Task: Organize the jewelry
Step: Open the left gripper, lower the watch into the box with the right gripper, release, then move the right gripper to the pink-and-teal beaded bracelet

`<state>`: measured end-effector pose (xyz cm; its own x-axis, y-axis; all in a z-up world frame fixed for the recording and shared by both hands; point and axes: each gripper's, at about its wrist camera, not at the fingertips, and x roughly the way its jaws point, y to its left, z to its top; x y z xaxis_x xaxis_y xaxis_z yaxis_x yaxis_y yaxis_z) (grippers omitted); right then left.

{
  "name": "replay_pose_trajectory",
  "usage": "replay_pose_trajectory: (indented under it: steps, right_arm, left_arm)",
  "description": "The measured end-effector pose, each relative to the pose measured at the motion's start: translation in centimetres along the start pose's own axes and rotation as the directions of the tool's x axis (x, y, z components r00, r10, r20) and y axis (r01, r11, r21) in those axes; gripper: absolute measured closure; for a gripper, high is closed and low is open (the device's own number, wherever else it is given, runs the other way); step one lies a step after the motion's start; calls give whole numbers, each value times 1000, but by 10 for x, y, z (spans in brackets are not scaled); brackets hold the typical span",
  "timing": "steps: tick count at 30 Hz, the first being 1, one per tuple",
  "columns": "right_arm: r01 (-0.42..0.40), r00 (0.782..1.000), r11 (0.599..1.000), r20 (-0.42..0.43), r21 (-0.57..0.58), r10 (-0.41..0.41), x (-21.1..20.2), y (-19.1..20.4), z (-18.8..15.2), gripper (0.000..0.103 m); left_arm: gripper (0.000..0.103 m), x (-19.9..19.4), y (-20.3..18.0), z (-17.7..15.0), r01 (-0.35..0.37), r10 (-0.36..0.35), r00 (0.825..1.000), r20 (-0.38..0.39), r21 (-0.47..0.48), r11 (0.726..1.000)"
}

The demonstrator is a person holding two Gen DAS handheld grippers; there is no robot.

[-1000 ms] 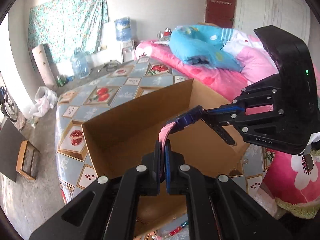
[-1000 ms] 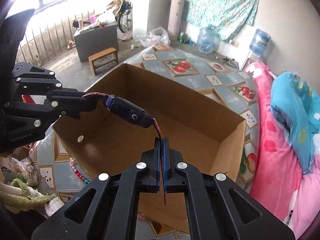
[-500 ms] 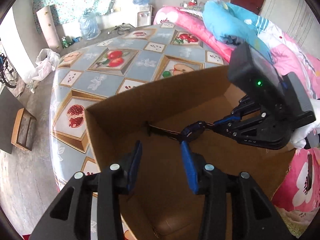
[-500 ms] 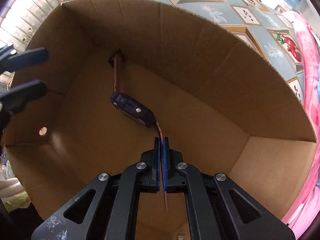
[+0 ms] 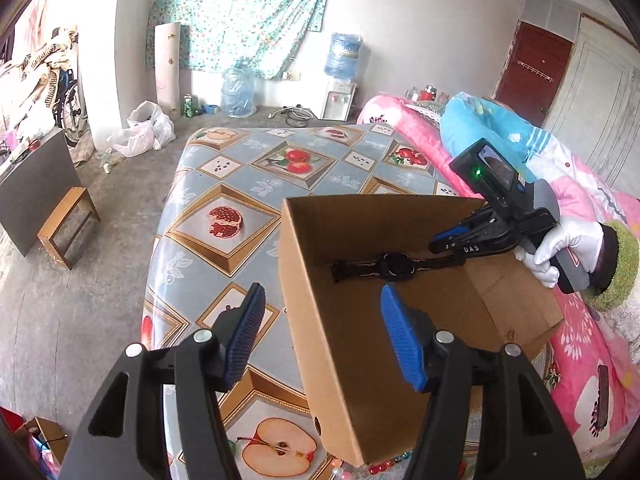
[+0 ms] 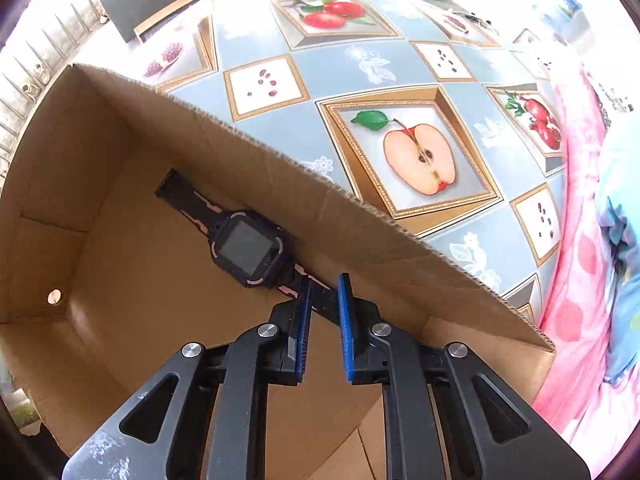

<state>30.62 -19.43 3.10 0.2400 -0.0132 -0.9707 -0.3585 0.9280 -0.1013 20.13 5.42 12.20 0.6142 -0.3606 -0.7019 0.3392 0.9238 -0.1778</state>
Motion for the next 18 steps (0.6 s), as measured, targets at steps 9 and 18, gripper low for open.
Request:
replay_pose_trajectory:
  steps: [9, 18]
  right_arm:
    - [-109, 969, 991, 230, 76, 89, -78, 15, -38, 90]
    - [-352, 806, 924, 550, 149, 219, -151, 8, -143, 75]
  left_arm:
    - [41, -30, -4, -37, -52, 54, 996, 77, -30, 998]
    - [30, -37, -7, -113, -168, 168, 986, -3, -34, 985]
